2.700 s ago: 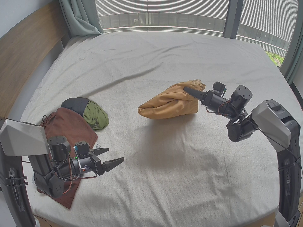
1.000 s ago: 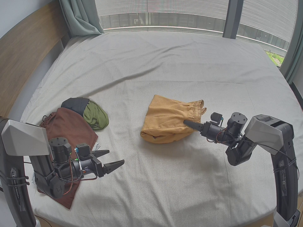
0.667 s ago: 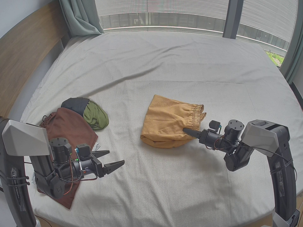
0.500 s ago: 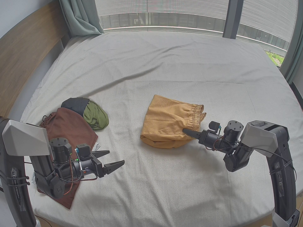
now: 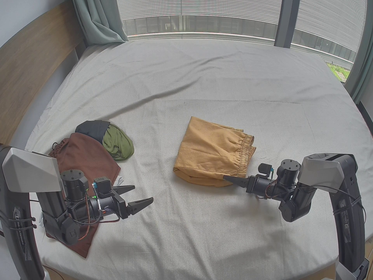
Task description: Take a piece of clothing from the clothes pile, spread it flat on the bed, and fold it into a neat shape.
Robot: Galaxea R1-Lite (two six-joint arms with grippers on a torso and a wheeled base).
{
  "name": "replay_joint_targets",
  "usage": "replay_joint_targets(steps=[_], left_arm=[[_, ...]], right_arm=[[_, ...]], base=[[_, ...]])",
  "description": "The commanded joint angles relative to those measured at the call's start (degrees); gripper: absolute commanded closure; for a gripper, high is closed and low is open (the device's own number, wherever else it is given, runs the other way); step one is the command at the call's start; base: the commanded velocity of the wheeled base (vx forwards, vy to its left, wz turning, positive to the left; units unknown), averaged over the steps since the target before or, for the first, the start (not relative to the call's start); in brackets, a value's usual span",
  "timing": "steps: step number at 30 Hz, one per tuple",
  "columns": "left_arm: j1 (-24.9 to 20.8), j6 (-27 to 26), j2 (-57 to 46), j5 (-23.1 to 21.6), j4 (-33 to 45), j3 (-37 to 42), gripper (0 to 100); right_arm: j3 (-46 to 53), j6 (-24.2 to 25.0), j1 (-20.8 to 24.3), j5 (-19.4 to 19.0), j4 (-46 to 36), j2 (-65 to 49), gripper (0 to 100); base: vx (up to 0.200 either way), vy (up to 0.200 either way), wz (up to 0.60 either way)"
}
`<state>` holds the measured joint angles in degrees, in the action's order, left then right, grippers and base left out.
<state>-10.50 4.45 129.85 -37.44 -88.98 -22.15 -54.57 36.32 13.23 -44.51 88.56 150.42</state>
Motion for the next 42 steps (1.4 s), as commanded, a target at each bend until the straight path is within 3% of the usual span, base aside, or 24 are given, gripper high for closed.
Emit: replay_joint_targets(steps=[1,7,15,25,42], left_arm=[[0.0,0.0,0.0,0.0,-0.1,-0.1,0],[0.0,0.0,-0.1,0.1,-0.1,-0.2,0],[0.2,0.0,-0.1,0.0,-0.1,-0.3,0],[0.2,0.0,-0.3,0.0,-0.1,-0.4,0],[0.3,-0.1,0.1,0.0,-0.1,-0.6,0]], right_arm=[[7.9,-3.5,1.1,-0.1,-0.1,-3.4,0],[15.9,-7.7,3.7,-0.1,-0.1,-7.2,0],[20.6,-6.7,7.8,-0.8,-0.1,-18.0,0],[9.0,3.5,6.5,-0.7,-0.1,-21.1,0],[-3.4,5.9,2.4,-0.3,-0.5,-7.9,0]], base=[[0.000,0.000,0.00],[0.000,0.000,0.00],[0.000,0.000,0.00],[0.000,0.000,0.00],[0.000,0.000,0.00]])
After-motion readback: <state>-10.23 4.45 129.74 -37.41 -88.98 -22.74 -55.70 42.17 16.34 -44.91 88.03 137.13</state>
